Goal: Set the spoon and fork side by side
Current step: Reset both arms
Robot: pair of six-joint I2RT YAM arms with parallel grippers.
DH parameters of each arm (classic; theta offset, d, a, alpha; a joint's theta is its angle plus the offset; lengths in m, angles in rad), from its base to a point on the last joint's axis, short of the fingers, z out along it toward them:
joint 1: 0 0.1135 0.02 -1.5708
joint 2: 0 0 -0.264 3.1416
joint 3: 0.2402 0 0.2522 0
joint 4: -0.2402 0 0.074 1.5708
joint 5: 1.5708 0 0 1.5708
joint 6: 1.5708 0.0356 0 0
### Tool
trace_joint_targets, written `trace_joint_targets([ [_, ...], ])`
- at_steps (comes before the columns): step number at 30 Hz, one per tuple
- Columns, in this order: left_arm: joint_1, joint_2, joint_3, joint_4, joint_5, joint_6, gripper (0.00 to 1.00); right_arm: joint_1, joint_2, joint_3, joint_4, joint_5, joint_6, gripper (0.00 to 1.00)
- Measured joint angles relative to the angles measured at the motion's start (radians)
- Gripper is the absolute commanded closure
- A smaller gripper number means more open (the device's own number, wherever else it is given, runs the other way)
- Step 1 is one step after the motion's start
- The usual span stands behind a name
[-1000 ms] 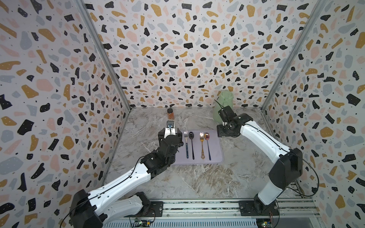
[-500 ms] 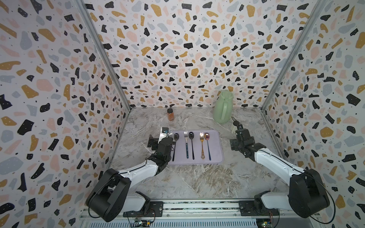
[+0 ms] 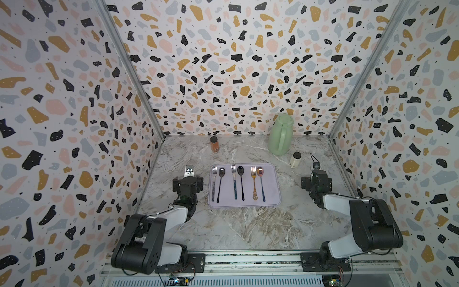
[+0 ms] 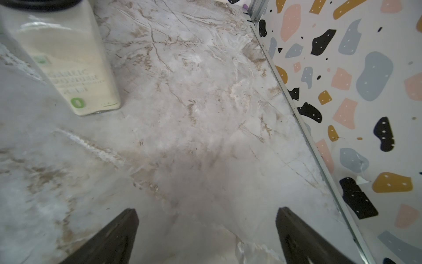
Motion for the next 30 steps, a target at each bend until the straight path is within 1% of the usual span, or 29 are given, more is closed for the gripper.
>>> trace_joint_targets([
  [3,0.018,0.026,-0.023,0.002,0.066,-0.011,0.0,-0.005,0.01,0.0,0.027,-0.018,-0.001,0.0],
  [7,0.02,0.022,-0.022,0.043,0.112,-0.019,0.0,-0.005,0.005,-0.014,0.088,-0.042,-0.008,0.0],
  [9,0.02,0.022,-0.022,0.056,0.127,-0.021,0.0,-0.009,-0.003,-0.068,0.178,-0.069,-0.015,0.0],
  [11,0.02,0.021,-0.022,0.06,0.131,-0.023,0.0,-0.014,0.002,-0.158,0.32,-0.089,-0.016,0.0],
  [12,0.02,0.022,-0.022,0.061,0.13,-0.023,0.0,-0.018,0.002,-0.192,0.336,-0.094,-0.015,0.0],
  [14,0.02,0.021,-0.022,0.062,0.13,-0.024,0.0,-0.027,0.008,-0.223,0.351,-0.095,-0.014,0.0],
  [21,0.02,0.021,-0.022,0.063,0.13,-0.026,0.0,-0.031,0.011,-0.208,0.414,-0.106,-0.015,0.0],
  [30,0.02,0.021,-0.022,0.063,0.13,-0.026,0.0,-0.031,0.011,-0.205,0.425,-0.109,-0.015,0.0],
])
